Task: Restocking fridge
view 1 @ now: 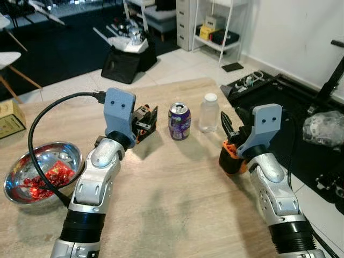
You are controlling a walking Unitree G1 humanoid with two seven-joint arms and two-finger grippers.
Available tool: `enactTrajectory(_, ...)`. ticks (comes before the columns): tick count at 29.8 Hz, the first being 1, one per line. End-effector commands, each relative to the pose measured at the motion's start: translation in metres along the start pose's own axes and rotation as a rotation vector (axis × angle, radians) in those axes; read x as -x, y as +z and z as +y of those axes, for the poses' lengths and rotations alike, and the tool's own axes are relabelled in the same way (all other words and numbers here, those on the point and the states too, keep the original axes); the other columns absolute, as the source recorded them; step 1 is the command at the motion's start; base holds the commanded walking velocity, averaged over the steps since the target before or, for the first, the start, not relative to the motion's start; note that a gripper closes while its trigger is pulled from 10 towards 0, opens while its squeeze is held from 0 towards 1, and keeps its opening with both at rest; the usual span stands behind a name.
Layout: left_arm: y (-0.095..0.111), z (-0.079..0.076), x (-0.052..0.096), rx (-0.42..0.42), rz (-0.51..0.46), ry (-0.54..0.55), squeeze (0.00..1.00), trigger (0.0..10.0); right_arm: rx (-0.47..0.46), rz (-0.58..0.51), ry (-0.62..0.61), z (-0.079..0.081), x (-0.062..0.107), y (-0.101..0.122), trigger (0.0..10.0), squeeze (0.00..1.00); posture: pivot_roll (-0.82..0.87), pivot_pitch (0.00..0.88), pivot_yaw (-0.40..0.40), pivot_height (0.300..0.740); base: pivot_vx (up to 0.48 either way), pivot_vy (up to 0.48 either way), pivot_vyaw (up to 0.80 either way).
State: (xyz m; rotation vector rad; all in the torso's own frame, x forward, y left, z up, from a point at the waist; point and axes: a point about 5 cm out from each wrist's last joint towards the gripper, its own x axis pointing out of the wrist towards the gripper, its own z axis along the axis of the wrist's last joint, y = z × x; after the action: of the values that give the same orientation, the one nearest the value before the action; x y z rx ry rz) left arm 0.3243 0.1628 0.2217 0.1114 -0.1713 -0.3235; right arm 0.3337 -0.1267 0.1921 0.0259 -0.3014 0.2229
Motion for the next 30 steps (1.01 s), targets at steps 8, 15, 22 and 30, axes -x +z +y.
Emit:
enactTrajectory(8, -0.021, 0.018, -0.01, -0.049, 0.133, -0.028, 0.0, 10.0, 0.029, -0.007, -0.014, -0.007, 0.002, 0.003, 10.0, 0.0, -0.05, 0.123, 0.013, 0.74, 0.0, 0.0, 0.0)
enactTrajectory(15, -0.031, 0.04, -0.03, -0.105, 0.164, -0.024, 0.0, 10.0, 0.105, -0.022, -0.053, -0.035, 0.001, 0.016, 10.0, 0.0, -0.08, 0.138, -0.004, 0.74, 0.0, 0.0, 0.0)
enactTrajectory(22, -0.021, 0.038, -0.044, -0.033, 0.117, -0.152, 0.0, 10.0, 0.13, -0.027, -0.05, -0.039, 0.005, 0.022, 10.0, 0.0, -0.14, 0.158, -0.008, 0.74, 0.0, 0.0, 0.0)
enactTrajectory(30, -0.001, 0.036, -0.052, -0.042, 0.026, -0.266, 0.0, 10.0, 0.135, -0.007, -0.041, -0.037, 0.012, 0.019, 10.0, 0.0, -0.16, 0.169, -0.01, 0.74, 0.0, 0.0, 0.0)
